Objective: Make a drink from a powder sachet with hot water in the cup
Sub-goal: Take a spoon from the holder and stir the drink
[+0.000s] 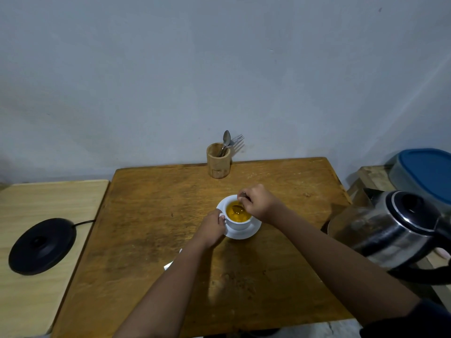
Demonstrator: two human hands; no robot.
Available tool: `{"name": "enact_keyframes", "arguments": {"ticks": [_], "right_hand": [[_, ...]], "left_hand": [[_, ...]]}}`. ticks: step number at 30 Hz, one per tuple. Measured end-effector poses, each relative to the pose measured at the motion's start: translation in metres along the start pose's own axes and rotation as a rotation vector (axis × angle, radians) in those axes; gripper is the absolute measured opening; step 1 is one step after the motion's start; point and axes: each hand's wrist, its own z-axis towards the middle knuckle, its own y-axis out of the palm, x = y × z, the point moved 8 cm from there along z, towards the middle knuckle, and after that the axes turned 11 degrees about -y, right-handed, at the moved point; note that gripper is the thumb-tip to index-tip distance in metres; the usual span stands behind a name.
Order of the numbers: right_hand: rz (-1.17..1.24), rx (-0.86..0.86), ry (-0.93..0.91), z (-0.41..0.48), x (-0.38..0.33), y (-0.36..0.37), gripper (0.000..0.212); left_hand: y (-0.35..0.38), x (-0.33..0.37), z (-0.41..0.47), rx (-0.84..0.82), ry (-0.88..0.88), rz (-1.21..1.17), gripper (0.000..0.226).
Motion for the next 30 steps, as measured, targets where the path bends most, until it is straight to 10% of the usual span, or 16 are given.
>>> {"name": "enact_keyframes", "arguments": {"ticks": [30], "right_hand": [[0.084,0.089,-0.056,-0.007,0.002,-0.010,0.013]], "left_hand": [[0.000,0.001,0.000,0.009,-0.050,-0.010,0.027]]}}
